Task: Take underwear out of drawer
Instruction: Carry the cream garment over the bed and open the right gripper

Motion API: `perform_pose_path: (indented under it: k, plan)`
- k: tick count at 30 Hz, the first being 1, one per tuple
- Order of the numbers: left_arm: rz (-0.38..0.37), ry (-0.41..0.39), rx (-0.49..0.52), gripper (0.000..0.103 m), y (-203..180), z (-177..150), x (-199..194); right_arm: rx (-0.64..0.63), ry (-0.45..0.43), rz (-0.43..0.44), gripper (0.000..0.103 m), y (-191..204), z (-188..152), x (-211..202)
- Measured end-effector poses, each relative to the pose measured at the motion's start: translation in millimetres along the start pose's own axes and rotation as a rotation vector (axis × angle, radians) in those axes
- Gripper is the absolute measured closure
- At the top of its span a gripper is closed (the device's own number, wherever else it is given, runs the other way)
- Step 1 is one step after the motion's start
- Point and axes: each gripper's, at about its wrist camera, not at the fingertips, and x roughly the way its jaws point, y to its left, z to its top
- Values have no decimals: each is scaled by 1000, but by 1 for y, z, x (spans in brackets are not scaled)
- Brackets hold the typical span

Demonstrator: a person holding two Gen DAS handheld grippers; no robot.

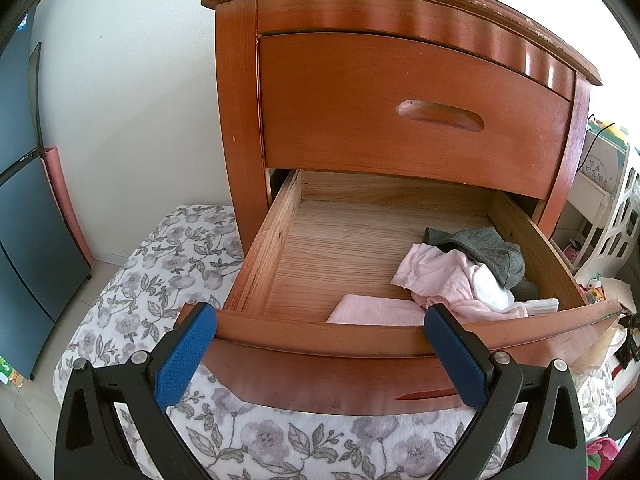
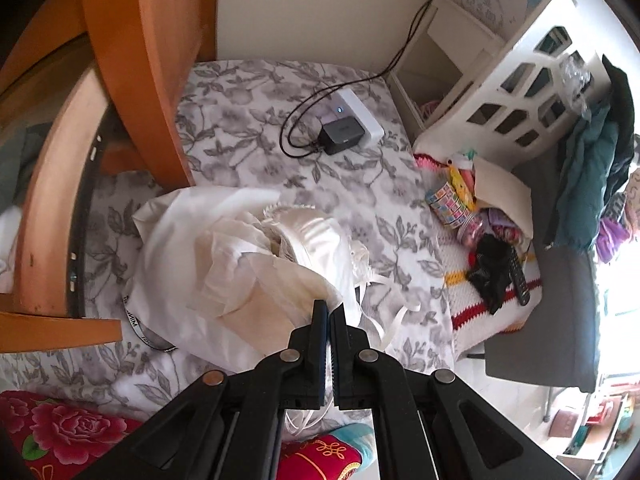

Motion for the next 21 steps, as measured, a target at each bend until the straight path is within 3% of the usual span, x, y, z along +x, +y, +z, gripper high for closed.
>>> perform_pose_path:
  k: [3,7,15,17,21]
  plan:
    - [0,0,0,0,0,0,0,12,12,25,96,-2,-1,3]
    - [0,0,0,0,0,0,0,21,6,44,54,-3,-2,2]
    - [0,0,1,0,0,0,0,26,-29,80,30,3,2,-9]
    - [0,0,0,0,0,0,0,30,-42,93,17,5,3,-14]
    - [0,0,1,0,0,0,0,29,-68,112,2,12,7,-23]
